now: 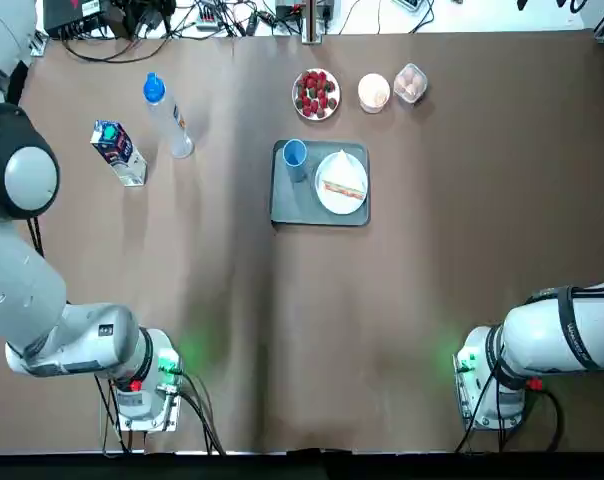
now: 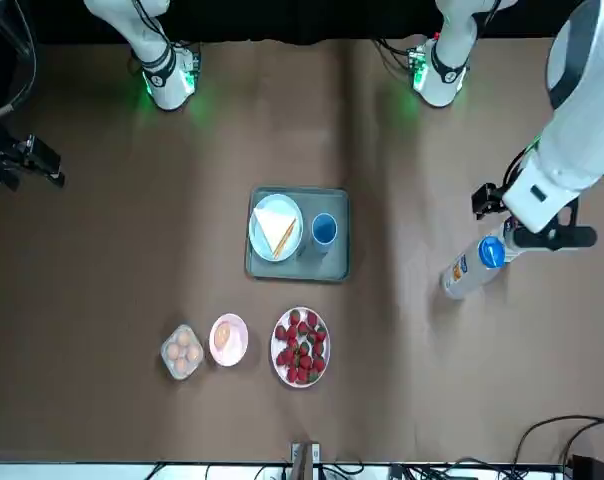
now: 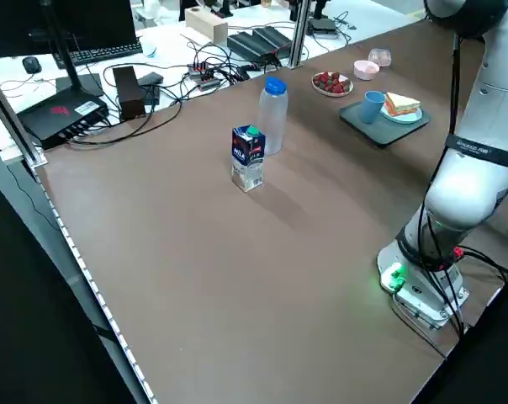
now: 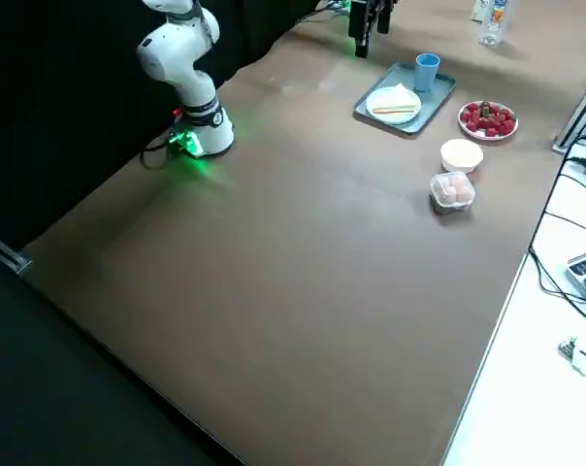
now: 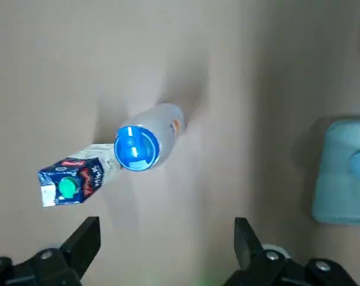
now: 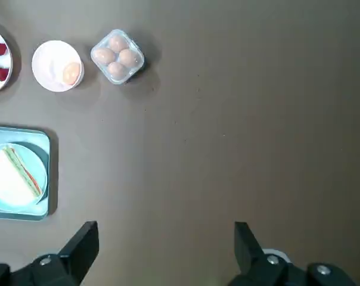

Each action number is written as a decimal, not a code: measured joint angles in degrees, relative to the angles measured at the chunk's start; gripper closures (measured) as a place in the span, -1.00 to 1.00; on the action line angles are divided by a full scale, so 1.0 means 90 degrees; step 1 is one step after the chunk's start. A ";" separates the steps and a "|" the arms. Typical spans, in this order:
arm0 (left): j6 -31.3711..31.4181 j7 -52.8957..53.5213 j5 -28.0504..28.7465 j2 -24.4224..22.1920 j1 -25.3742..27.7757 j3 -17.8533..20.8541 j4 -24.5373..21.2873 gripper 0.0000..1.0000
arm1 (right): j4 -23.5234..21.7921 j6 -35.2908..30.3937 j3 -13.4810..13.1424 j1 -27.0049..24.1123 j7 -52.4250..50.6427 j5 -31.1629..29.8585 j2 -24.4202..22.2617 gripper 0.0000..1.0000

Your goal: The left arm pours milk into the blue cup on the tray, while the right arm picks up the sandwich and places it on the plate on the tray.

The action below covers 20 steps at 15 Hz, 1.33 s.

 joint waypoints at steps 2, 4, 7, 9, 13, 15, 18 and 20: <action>0.0050 -0.0125 -0.0294 -0.0287 0.0210 0.0001 -0.0034 -0.98 | 0.0000 0.0002 0.0000 0.0000 0.0000 0.0000 0.0000 -1.00; 0.0050 -0.0134 -0.0340 -0.0523 0.0287 0.0001 -0.0150 -0.98 | 0.0000 0.0002 0.0000 0.0000 0.0000 0.0000 0.0000 -1.00; 0.0050 -0.0146 -0.0358 -0.0814 0.0390 0.0000 -0.0290 -0.98 | 0.0000 0.0002 0.0001 0.0000 0.0000 0.0000 0.0000 -1.00; 0.0053 -0.0072 -0.0358 -0.0873 0.0399 -0.0003 -0.0326 -0.99 | 0.0000 0.0002 0.0001 0.0000 0.0000 0.0000 0.0000 -1.00; 0.0079 -0.0071 -0.0358 -0.0870 0.0395 -0.0006 -0.0374 -0.99 | 0.0000 -0.0001 0.0001 0.0000 0.0000 0.0000 0.0000 -1.00; 0.0088 -0.0071 -0.0358 -0.0870 0.0412 -0.0003 -0.0388 -0.99 | 0.0000 0.0000 0.0001 0.0000 0.0000 0.0000 0.0000 -1.00; 0.0093 -0.0065 -0.0358 -0.0870 0.0452 0.0003 -0.0397 -0.99 | 0.0000 0.0000 0.0001 0.0000 0.0000 0.0000 0.0000 -1.00; 0.0060 -0.0076 -0.0263 -0.0865 0.0459 0.0030 -0.0429 -0.99 | 0.0000 0.0000 0.0001 0.0000 0.0000 0.0000 0.0000 -1.00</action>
